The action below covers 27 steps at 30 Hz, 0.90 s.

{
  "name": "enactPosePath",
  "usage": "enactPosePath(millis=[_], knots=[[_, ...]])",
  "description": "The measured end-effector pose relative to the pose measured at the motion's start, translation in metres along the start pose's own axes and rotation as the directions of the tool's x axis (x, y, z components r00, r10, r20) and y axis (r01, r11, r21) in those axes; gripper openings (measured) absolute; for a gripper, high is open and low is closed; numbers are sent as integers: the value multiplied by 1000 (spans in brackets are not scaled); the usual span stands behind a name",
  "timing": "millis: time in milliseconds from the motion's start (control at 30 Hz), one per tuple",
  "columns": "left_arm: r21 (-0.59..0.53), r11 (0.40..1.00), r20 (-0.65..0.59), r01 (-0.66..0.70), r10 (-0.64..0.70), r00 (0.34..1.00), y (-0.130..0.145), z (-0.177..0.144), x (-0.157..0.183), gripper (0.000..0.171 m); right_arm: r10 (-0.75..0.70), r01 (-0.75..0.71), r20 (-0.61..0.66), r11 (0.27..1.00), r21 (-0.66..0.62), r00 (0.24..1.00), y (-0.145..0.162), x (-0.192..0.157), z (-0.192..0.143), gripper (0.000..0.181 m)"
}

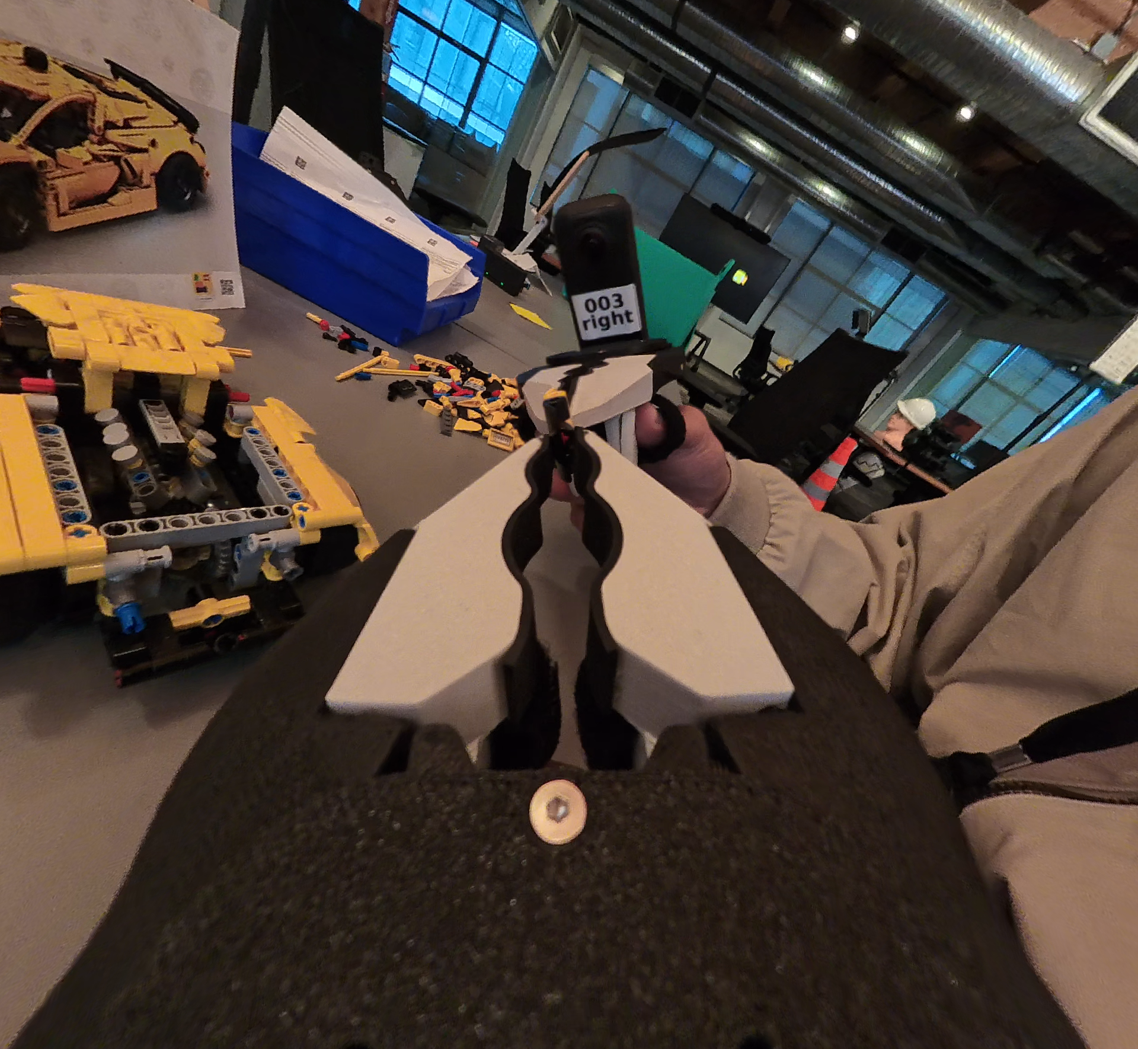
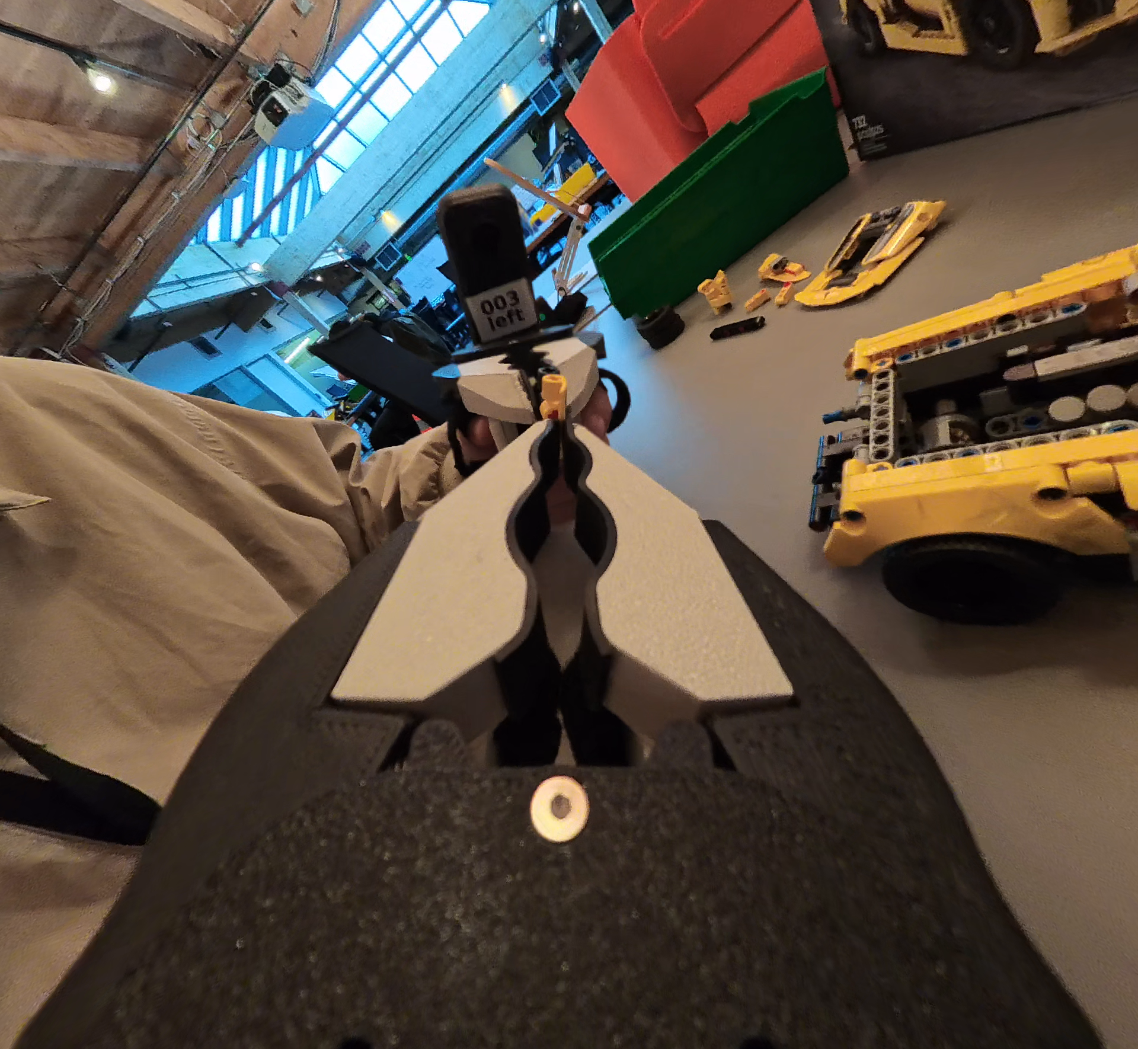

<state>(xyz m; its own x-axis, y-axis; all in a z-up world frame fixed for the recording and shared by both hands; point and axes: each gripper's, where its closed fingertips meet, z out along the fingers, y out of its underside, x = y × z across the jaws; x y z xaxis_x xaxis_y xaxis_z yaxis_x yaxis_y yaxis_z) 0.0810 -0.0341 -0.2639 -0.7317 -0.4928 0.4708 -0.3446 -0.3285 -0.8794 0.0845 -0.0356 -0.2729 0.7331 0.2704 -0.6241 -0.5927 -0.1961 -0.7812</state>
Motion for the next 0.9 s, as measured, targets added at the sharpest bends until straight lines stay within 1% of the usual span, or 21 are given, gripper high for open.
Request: enactPosePath(millis=[67, 167, 233, 267, 300, 333, 367, 400, 433, 533, 633, 800, 900], knots=[[-3, 1000, -6, 3, -3, 1000, 0, 0, 2, 4, 34, -35, 24, 999, 10, 999, 0, -1, 0, 0], [-13, 1000, -21, -17, 16, 1000, 2, -2, 4, 4, 19, -19, 30, 1000, -8, 999, 2, -4, 0, 0], [-22, 999, -28, -32, 31, 999, 4, -1, 6, 5, -41, 41, 14, 999, -24, 999, 3, -5, -1, 0], [-14, 1000, -58, -12, 11, 998, 4, -1, 10, 5, -37, 38, 45, 999, -9, 998, 2, -10, -1, 0], [10, 1000, -73, 1, 0, 997, 1, -1, 13, 5, -6, 4, 82, 1000, 30, 997, -2, -14, 0, 0], [22, 1000, -90, -1, 3, 996, -1, -1, 16, 5, 18, -26, 129, 998, 57, 991, -6, -20, 1, 2], [7, 1000, -97, -6, 6, 995, 1, 1, 18, 5, 22, -32, 159, 998, 60, 987, -7, -25, 3, 14], [0, 1000, -87, -23, 23, 996, 3, 2, 18, 5, 8, -14, 147, 999, 40, 989, -4, -25, 7, 25], [-12, 1000, -90, -27, 26, 996, 5, 3, 19, 5, -5, 3, 130, 1000, 22, 992, -1, -24, 11, 26], [-2, 1000, -87, -14, 14, 996, 4, 2, 17, 5, -20, 17, 101, 999, 34, 995, -3, -21, 8, 7], [4, 1000, -86, -16, 16, 996, 3, 1, 18, 5, 2, -7, 115, 999, 47, 993, -5, -21, 5, 5], [5, 1000, -83, -16, 16, 996, 3, 2, 19, 5, -29, 25, 100, 999, 43, 995, -2, -23, 8, 6], [2, 1000, -55, -12, 12, 998, 4, 3, 16, 4, -7, 5, 97, 1000, 17, 995, -1, -19, 7, 5]])
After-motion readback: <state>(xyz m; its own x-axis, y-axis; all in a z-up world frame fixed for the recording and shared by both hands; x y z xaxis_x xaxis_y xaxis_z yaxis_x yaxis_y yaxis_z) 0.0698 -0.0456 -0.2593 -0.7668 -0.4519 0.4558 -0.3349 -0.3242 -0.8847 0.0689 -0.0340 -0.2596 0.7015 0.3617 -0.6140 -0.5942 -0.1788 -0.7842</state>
